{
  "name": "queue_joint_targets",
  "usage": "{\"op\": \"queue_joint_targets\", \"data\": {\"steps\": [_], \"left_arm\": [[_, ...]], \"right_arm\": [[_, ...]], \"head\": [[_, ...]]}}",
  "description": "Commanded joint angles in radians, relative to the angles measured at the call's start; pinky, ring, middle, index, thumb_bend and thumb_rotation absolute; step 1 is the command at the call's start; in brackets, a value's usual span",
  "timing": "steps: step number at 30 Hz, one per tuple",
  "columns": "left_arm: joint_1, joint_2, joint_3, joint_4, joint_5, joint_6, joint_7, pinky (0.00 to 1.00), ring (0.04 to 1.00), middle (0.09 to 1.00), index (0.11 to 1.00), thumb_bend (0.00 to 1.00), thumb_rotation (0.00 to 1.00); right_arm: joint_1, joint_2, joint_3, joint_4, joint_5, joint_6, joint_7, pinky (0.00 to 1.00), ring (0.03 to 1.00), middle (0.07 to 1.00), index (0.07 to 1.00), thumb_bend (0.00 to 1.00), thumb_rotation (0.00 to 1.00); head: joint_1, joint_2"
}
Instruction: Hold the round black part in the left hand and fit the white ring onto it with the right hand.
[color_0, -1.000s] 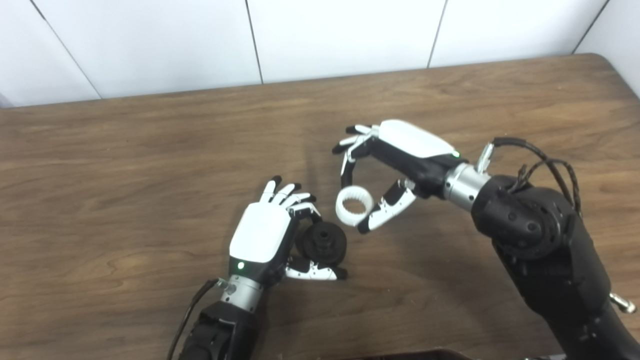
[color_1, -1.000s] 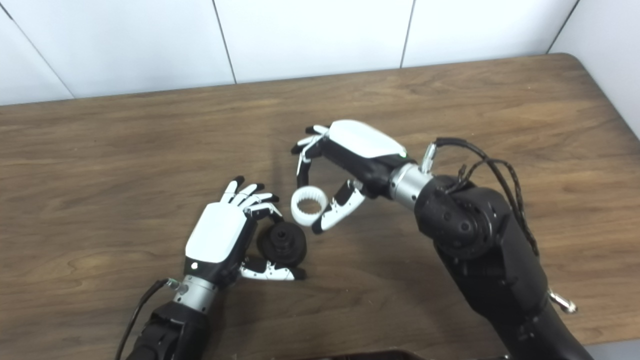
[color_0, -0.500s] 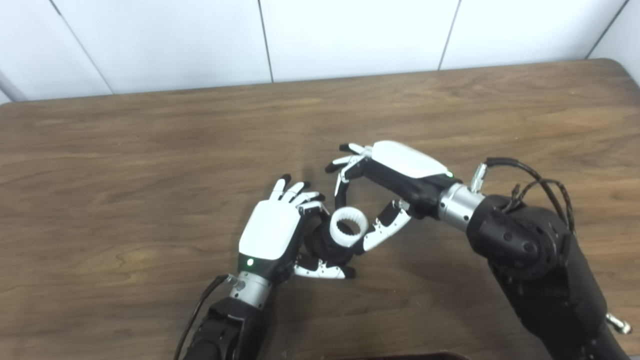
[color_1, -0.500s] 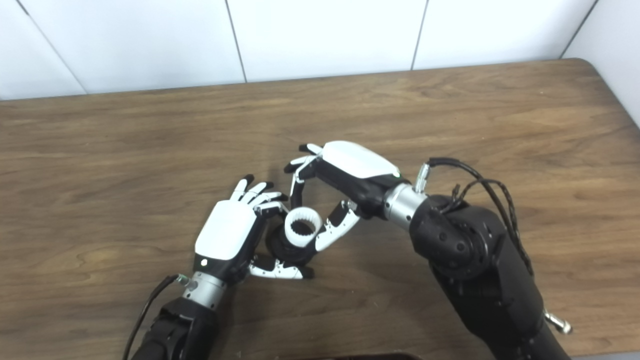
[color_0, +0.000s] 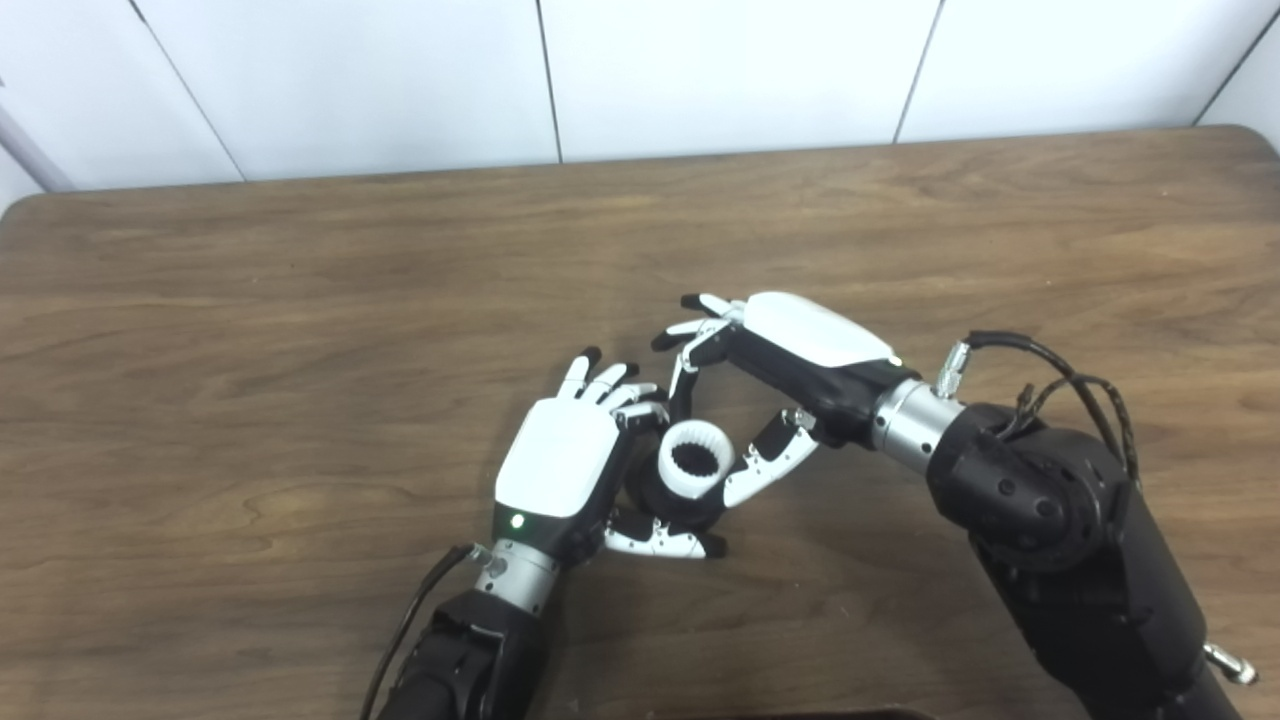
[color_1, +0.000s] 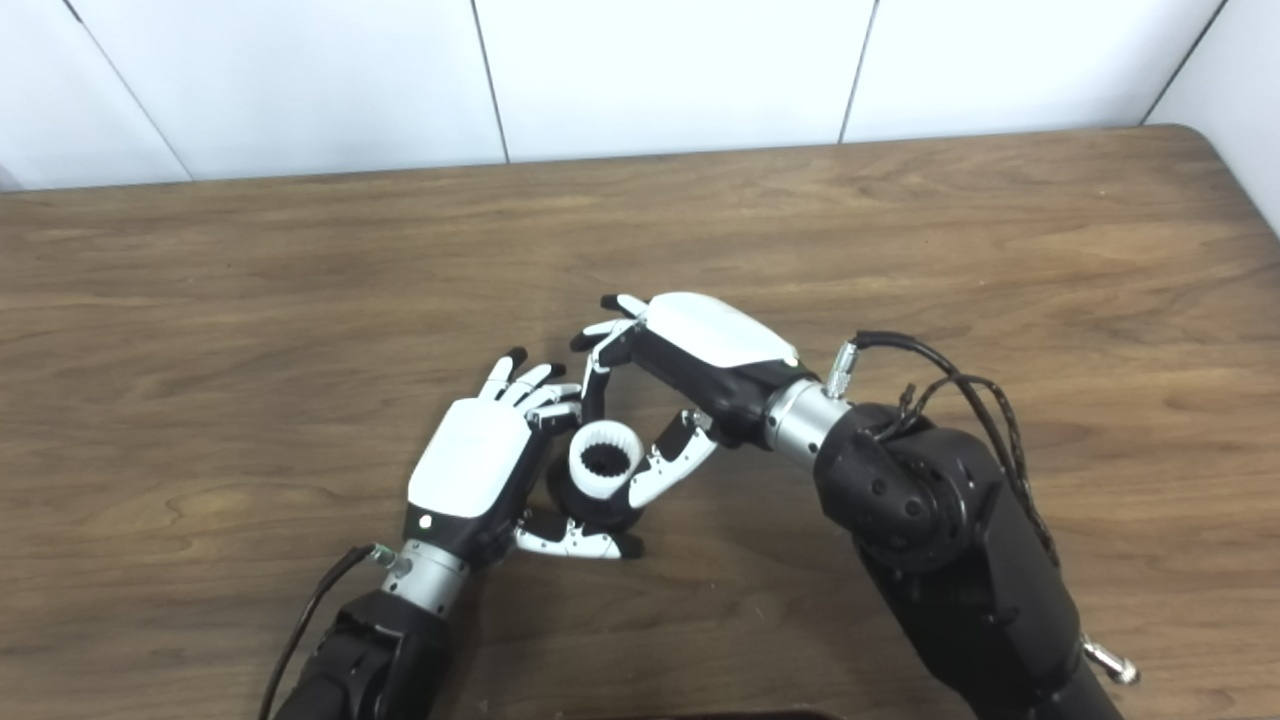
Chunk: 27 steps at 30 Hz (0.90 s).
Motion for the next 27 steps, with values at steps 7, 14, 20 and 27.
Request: {"op": "queue_joint_targets", "data": {"steps": [7, 14, 20, 27], "left_arm": [[-0.014, -0.013, -0.005, -0.016, 0.018, 0.008, 0.011, 1.00, 0.903, 0.787, 0.484, 0.52, 0.05], [-0.016, -0.019, -0.009, -0.020, 0.023, 0.018, 0.007, 1.00, 0.903, 0.789, 0.484, 0.52, 0.05], [-0.019, -0.019, -0.013, -0.022, 0.025, 0.021, 0.013, 1.00, 0.901, 0.789, 0.484, 0.52, 0.05], [-0.020, -0.021, -0.012, -0.030, 0.024, 0.027, 0.002, 1.00, 0.903, 0.789, 0.484, 0.52, 0.05]], "right_arm": [[-0.035, 0.017, -0.003, 0.015, -0.014, -0.043, -0.050, 1.00, 0.996, 0.862, 0.485, 0.52, 0.13], [-0.034, 0.012, 0.001, 0.029, -0.014, -0.053, -0.063, 1.00, 0.996, 0.860, 0.485, 0.52, 0.13], [-0.021, 0.013, 0.003, 0.038, -0.014, -0.066, -0.071, 1.00, 0.991, 0.854, 0.485, 0.52, 0.13], [-0.002, 0.009, 0.016, 0.052, -0.014, -0.088, -0.082, 1.00, 0.994, 0.849, 0.484, 0.52, 0.13]], "head": [[0.004, 0.003], [0.011, 0.004], [0.015, 0.007], [0.016, 0.009]]}}
